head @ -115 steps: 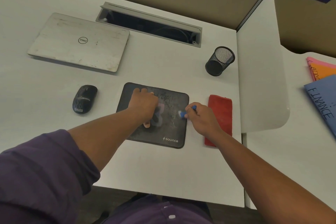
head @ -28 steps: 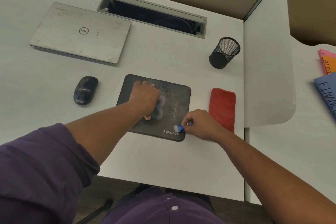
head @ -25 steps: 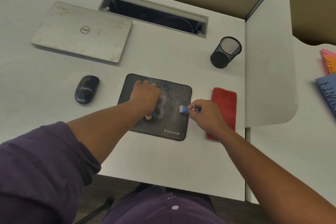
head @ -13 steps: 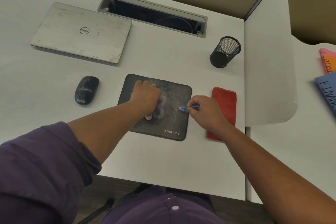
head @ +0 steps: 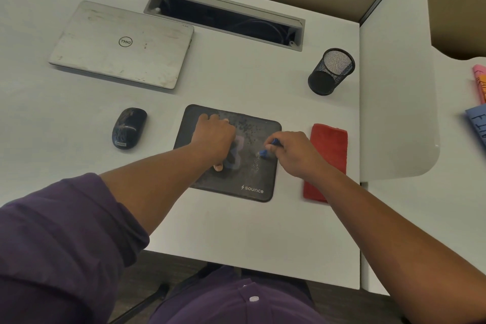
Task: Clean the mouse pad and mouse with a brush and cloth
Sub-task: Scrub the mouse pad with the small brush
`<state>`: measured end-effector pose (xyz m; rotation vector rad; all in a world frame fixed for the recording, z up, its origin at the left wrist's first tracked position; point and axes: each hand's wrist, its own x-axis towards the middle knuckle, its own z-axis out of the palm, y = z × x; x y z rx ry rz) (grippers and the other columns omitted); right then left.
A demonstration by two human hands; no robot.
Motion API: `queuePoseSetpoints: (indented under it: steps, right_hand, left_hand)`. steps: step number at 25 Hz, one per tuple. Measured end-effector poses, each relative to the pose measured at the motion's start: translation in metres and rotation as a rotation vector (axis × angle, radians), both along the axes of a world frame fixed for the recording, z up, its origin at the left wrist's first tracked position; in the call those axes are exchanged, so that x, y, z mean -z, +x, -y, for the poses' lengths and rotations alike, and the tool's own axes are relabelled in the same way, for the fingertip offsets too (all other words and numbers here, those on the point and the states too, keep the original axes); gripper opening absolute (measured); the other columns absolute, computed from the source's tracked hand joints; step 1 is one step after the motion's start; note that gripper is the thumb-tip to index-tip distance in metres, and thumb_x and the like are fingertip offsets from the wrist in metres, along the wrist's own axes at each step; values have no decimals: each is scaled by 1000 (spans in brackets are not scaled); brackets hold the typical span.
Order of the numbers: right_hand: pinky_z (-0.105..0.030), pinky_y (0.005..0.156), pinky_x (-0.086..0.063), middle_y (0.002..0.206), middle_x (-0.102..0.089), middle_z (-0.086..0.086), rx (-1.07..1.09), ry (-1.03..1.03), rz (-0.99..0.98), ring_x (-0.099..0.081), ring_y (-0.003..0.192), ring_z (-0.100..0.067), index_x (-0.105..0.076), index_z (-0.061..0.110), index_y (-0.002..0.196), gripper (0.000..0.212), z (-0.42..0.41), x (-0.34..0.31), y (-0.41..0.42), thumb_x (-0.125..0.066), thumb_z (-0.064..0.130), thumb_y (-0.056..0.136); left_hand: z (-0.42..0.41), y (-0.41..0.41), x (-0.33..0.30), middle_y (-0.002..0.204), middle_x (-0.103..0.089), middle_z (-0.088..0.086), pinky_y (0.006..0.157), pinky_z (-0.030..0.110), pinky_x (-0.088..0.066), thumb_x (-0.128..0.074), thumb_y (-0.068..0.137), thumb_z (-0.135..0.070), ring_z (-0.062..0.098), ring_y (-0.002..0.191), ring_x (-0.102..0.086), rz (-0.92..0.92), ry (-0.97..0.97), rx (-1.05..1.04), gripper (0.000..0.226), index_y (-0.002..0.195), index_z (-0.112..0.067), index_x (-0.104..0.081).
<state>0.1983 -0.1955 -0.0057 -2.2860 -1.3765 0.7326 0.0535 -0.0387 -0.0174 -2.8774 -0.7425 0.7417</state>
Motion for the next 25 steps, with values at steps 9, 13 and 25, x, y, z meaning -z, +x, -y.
queuePoseSetpoints:
  steps: [9, 13, 25]
  right_hand:
    - [-8, 53, -36, 71, -62, 18, 95, 88, -57, -53, 57, 11, -73, 16, 93, 12, 5, 3, 3, -61, 15, 96]
    - [-8, 54, -34, 69, -57, 20, 85, 4, -28, -57, 63, 3, -73, 19, 93, 13, 1, 2, 3, -62, 23, 97]
    - [-16, 54, -41, 69, -63, 13, 379, 149, -228, -54, 56, -1, -67, 32, 85, 14, 5, 6, 6, -61, 27, 97]
  left_hand:
    - [0, 0, 1, 95, -52, -4, 75, 35, -29, -89, 62, -42, 22, 99, -53, -19, -9, 2, 43, 83, -27, -54]
    - [0, 1, 0, 89, -49, -4, 74, 35, -29, -89, 61, -41, 22, 97, -54, -16, -7, 0, 42, 86, -26, -61]
    - [0, 1, 2, 90, -46, -6, 75, 35, -29, -89, 61, -39, 21, 99, -54, -22, -22, -24, 44, 96, -25, -66]
